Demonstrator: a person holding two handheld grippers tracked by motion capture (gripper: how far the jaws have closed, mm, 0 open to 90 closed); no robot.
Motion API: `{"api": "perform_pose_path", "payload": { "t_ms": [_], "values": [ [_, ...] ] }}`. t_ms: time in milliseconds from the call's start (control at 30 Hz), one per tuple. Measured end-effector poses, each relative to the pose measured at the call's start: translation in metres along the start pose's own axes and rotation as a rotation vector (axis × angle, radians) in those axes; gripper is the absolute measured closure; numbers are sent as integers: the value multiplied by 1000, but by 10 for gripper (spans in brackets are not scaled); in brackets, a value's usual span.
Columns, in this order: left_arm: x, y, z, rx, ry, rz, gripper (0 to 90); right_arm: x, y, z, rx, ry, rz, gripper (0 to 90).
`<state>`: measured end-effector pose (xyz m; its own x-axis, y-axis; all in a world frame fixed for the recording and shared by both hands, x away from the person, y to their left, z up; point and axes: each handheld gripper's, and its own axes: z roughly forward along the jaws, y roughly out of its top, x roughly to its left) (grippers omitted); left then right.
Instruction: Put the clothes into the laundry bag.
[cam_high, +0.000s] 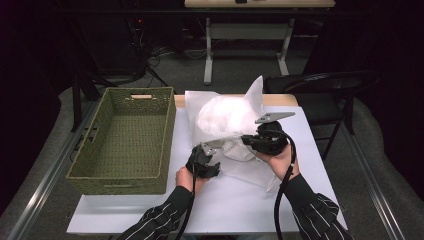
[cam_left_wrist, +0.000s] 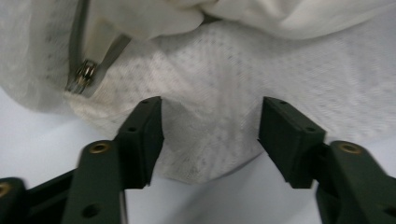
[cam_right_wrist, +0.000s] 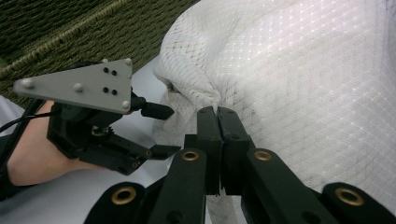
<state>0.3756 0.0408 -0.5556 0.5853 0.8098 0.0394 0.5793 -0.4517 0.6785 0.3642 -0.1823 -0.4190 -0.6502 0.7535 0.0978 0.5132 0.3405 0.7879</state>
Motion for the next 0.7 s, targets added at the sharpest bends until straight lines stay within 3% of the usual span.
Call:
{"api": "perform_pose_path", "payload": {
  "t_ms": [100,200,300,500,700],
  "values": [
    [9,-4,1,-35,-4,-78,546,0,-1,1,4,5,2,891],
    [10,-5,3,-41,-9,-74,670,0,-1,1,6,5,-1,891],
    [6,-4,2,-33,-25,-51,852,1,0,1,7,6,-6,891],
    [7,-13,-8,-36,-79,-32,879,4,-4,-1,21,6,-18,891],
    [3,-23,-31,-13,-136,16,879,2,-6,-4,27,3,-17,891]
  ]
}}
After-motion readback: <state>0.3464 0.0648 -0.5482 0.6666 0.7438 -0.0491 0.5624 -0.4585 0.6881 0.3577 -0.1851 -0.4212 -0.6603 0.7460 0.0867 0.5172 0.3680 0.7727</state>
